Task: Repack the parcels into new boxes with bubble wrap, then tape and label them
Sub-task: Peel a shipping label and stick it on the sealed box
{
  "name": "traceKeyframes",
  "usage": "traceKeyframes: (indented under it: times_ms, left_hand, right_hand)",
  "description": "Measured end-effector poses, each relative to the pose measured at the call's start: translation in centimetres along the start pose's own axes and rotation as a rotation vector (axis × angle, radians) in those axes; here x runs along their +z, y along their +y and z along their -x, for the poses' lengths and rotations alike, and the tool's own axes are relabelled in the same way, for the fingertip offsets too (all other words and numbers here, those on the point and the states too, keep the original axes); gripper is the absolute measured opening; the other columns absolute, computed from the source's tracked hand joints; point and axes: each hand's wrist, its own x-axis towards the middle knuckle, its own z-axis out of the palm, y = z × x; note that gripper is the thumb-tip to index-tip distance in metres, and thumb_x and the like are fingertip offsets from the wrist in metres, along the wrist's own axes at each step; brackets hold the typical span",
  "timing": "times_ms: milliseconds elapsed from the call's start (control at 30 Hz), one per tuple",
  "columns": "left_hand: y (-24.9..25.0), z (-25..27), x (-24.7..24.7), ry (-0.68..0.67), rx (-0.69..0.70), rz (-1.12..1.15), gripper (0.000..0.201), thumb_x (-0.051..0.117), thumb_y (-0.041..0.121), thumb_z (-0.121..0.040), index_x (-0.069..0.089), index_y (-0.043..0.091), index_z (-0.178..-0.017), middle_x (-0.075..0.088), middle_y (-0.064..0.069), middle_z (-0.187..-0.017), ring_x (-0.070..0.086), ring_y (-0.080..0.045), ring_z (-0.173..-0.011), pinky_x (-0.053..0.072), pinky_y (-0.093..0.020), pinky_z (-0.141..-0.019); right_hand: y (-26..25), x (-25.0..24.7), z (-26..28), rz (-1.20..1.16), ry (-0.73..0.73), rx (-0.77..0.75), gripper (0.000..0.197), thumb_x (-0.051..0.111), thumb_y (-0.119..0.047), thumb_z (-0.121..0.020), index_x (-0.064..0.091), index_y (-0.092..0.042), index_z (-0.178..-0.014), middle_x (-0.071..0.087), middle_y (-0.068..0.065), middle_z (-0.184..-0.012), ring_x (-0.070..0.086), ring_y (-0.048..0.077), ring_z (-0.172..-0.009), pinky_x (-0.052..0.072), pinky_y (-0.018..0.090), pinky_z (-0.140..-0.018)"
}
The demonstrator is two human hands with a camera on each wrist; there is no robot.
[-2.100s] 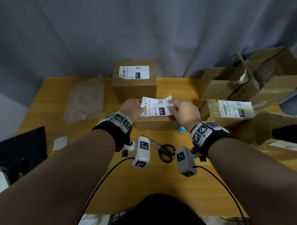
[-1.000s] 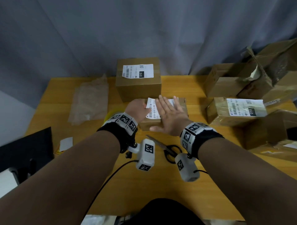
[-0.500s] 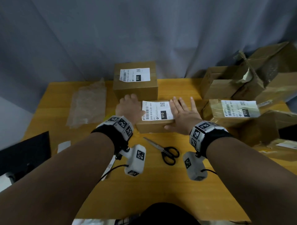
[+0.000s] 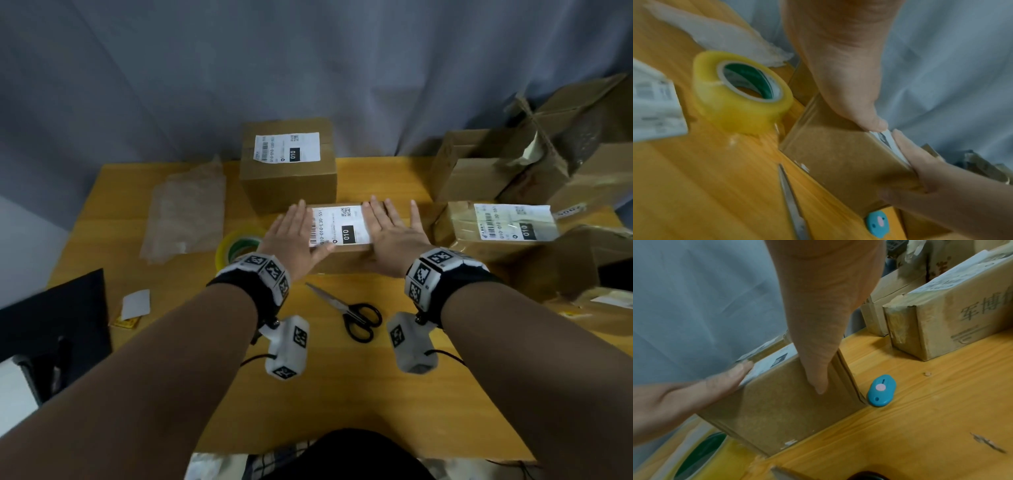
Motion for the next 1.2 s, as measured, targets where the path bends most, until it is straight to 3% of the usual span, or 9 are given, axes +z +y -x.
traceKeyframes:
  times_ms: [100, 200, 333, 433, 533, 700, 833, 1000, 1200]
  left_hand:
    - [-0.3, 0.4, -0.8, 0.015, -0.065, -0.166, 0.106, 0.007, 0.080, -0.080, -0.014, 0.001, -0.147, -0.016, -0.017, -0.156, -0.012, -0.029, -0.145, -0.006, -0.047, -0.118]
    - [1.7, 0.2, -1.0, 0.080, 0.048, -0.296, 0.115, 0.017, 0.085, -0.076, -0.015, 0.000, -0.146, -0.018, -0.018, -0.155, -0.016, -0.032, -0.144, -0.010, -0.050, -0.115]
    - [3.6, -0.3, 0.2, 0.042, 0.123, -0.163, 0.116, 0.041, 0.078, -0.077, -0.017, 0.006, -0.147, -0.021, -0.009, -0.156, -0.017, -0.021, -0.145, -0.010, -0.041, -0.116]
    - [1.3, 0.3, 0.2, 0.056, 0.172, -0.165, 0.107, 0.035, 0.075, -0.081, -0.016, 0.009, -0.148, -0.021, -0.007, -0.156, -0.014, -0.019, -0.145, -0.006, -0.046, -0.118]
    - [-1.4, 1.2, -0.4, 0.043, 0.174, -0.239, 0.100, 0.026, 0.075, -0.084, -0.014, 0.009, -0.149, -0.017, -0.007, -0.158, -0.011, -0.019, -0.146, -0.007, -0.049, -0.117]
    - [0.1, 1.1, -1.4, 0.072, 0.142, -0.243, 0.097, 0.019, 0.071, -0.087, -0.009, 0.002, -0.148, -0.012, -0.015, -0.157, -0.010, -0.026, -0.146, -0.005, -0.043, -0.119]
    - [1.9, 0.7, -0.4, 0.044, 0.155, -0.109, 0.095, 0.034, 0.068, -0.088, -0.013, 0.012, -0.149, -0.017, -0.007, -0.158, -0.013, -0.020, -0.146, -0.005, -0.042, -0.119]
    - [-1.1, 1.3, -0.3, 0.027, 0.084, -0.197, 0.098, 0.034, 0.069, -0.087, -0.016, 0.011, -0.148, -0.021, -0.005, -0.157, -0.013, -0.020, -0.146, -0.004, -0.054, -0.115]
    - [-1.5, 0.4, -1.5, 0.080, 0.104, -0.192, 0.094, 0.027, 0.070, -0.088, -0.005, 0.006, -0.150, -0.008, -0.010, -0.159, -0.007, -0.023, -0.147, -0.004, -0.048, -0.117]
  right_hand:
    - [-0.4, -0.9, 0.2, 0.046, -0.005, 0.010, 0.099, 0.047, -0.052, -0.089, -0.020, -0.008, -0.148, -0.022, 0.010, -0.157, -0.020, 0.027, -0.145, -0.013, 0.061, -0.112]
    - [-1.6, -1.9, 0.5, 0.058, 0.036, -0.060, 0.105, 0.054, -0.049, -0.086, -0.019, -0.004, -0.147, -0.026, 0.016, -0.154, -0.024, 0.030, -0.143, -0.013, 0.060, -0.112]
    - [-2.7, -0.3, 0.7, 0.035, 0.010, -0.119, 0.108, 0.056, -0.051, -0.087, -0.023, -0.008, -0.147, -0.030, 0.009, -0.154, -0.023, 0.022, -0.144, -0.011, 0.054, -0.115]
    - [-1.1, 0.6, 0.9, 0.002, 0.033, -0.124, 0.094, 0.050, -0.032, -0.091, -0.023, -0.015, -0.148, -0.028, 0.003, -0.156, -0.021, 0.018, -0.145, -0.014, 0.054, -0.115]
    - [0.8, 0.4, 1.3, 0.010, 0.048, -0.119, 0.088, 0.046, -0.025, -0.091, -0.020, -0.019, -0.149, -0.023, 0.000, -0.158, -0.018, 0.017, -0.146, -0.017, 0.053, -0.113]
    - [-1.0, -1.1, 1.2, 0.038, 0.109, -0.159, 0.079, 0.044, -0.029, -0.094, -0.005, -0.008, -0.152, -0.007, 0.009, -0.160, -0.008, 0.021, -0.148, -0.015, 0.045, -0.116]
    - [-3.2, -0.2, 1.1, -0.052, 0.033, -0.215, 0.090, 0.049, -0.035, -0.095, -0.019, -0.011, -0.149, -0.024, 0.007, -0.157, -0.018, 0.017, -0.145, -0.013, 0.040, -0.117]
    - [0.0, 0.9, 1.8, -0.053, 0.049, -0.154, 0.089, 0.046, -0.016, -0.091, -0.022, -0.017, -0.148, -0.028, -0.001, -0.156, -0.018, 0.014, -0.145, -0.013, 0.044, -0.117]
    - [0.1, -1.1, 1.7, 0.009, 0.116, -0.167, 0.082, 0.046, -0.031, -0.092, -0.005, -0.006, -0.151, -0.009, 0.013, -0.160, -0.006, 0.022, -0.148, -0.014, 0.043, -0.117]
